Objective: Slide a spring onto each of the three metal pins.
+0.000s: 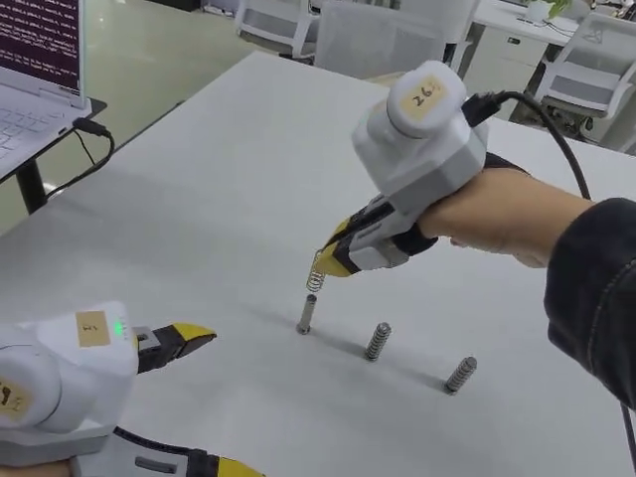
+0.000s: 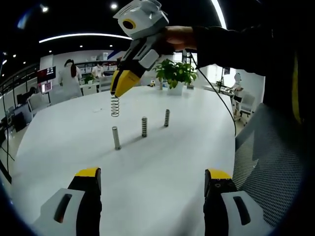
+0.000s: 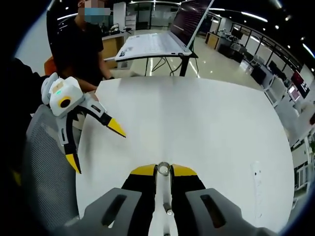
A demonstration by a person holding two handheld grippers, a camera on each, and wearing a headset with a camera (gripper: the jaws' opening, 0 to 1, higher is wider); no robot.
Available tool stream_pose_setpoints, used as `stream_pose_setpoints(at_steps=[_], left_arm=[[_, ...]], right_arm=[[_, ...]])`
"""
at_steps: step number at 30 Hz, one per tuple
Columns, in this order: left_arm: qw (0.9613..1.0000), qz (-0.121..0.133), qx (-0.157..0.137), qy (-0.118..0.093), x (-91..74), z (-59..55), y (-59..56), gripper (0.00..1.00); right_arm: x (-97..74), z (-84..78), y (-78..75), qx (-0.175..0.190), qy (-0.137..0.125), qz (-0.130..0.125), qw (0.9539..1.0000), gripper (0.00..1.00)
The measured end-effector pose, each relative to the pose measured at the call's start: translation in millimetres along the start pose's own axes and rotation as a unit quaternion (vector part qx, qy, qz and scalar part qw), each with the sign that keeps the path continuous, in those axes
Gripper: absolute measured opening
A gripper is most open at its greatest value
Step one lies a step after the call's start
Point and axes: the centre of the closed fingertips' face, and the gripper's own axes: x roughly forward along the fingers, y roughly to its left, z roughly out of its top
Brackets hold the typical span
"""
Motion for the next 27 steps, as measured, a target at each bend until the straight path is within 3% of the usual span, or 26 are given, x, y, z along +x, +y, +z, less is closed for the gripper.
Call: stream_pose_setpoints(at_steps=[9, 27], left_arm=[[1.0000, 0.001, -0.005, 0.002, 1.0, -3.0, 2.1, 0.83], [1.0000, 0.000, -0.007, 0.006, 1.1, -7.1, 4.6, 0.80]], right_arm=[[16.6, -10.6, -9.1, 0.013, 0.011, 0.002, 0.9999, 0.08], [26.8, -17.6, -11.3, 0.025, 0.013, 0.003, 0.9996, 0.08]])
